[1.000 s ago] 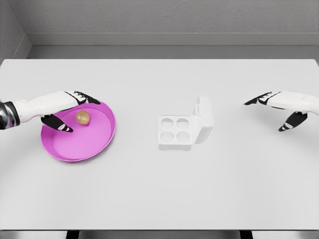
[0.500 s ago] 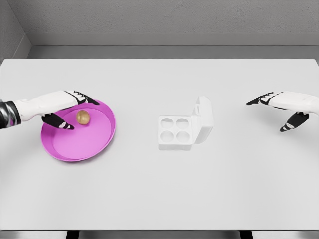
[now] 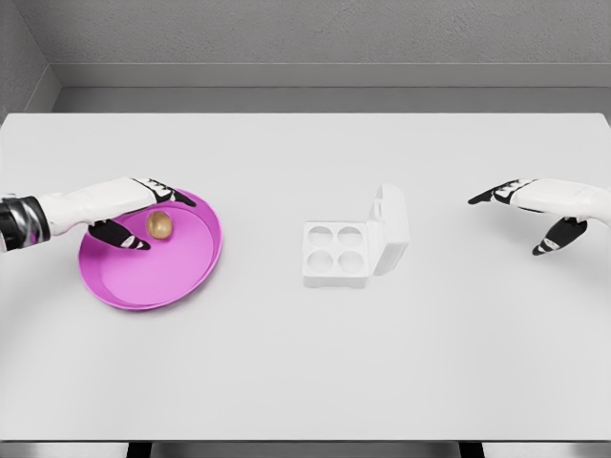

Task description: Pack egg into the box and close the box lid

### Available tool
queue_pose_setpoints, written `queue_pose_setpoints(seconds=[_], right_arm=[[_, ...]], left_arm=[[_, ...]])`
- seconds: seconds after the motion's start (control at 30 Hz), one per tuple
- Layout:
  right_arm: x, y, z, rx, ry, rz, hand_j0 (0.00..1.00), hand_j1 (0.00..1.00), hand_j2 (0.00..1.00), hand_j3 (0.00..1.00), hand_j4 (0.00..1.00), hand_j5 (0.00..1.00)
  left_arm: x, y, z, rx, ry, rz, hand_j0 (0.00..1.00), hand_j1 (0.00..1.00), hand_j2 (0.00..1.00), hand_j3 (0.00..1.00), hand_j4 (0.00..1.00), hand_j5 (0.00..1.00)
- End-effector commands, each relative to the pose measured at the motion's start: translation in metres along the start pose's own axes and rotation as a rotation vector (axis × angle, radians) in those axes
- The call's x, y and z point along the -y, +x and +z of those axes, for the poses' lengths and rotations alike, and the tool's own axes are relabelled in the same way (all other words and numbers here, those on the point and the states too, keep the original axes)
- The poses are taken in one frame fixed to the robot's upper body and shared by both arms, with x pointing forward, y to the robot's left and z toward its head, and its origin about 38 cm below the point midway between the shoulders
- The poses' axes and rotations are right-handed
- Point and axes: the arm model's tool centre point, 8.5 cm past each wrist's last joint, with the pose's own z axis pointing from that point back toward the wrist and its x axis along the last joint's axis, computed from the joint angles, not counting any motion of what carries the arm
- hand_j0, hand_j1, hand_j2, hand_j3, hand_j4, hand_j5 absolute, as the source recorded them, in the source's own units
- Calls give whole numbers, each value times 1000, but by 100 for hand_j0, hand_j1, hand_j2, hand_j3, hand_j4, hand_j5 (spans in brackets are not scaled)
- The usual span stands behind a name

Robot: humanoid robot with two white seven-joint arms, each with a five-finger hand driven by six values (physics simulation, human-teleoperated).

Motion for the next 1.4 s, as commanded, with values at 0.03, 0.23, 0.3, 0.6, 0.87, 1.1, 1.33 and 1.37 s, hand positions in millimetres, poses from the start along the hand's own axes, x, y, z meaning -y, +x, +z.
queue_pose_setpoints(seconds=[0.03,0.23,0.3,0.6,0.87,1.1,1.33,1.37], right_arm=[[2,-3,6,-13,-3,-1,100,100,100,100,100,100],[3,-6,7,-18,-17,-12,100,100,100,100,100,100],[4,-6,8,-19,-17,-12,100,100,100,100,100,100],[-1,-16,14,-50,-11,-35,100,100,100,100,100,100],[-6,-28,20,-84,-4,-58,100,100,100,100,100,100],[-8,-27,18,-81,2,-59,100,100,100,100,100,100],[-7,-27,18,-80,2,-58,100,100,100,100,100,100],[-7,-27,18,-80,2,-58,100,100,100,100,100,100]], left_arm=[[0,0,0,3,4,7,88,88,88,88,88,88],[3,-3,0,-11,-4,12,88,88,88,88,88,88],[4,-3,-1,-11,-5,12,88,88,88,88,88,88],[5,-2,-4,-6,-4,15,88,88,88,88,88,88],[5,-2,-5,-5,-3,16,88,88,88,88,88,88],[5,-2,-4,-8,-5,12,88,88,88,88,88,88],[9,-6,-4,-19,-10,27,88,88,88,88,88,88],[8,-7,-4,-20,-7,27,88,88,88,88,88,88]])
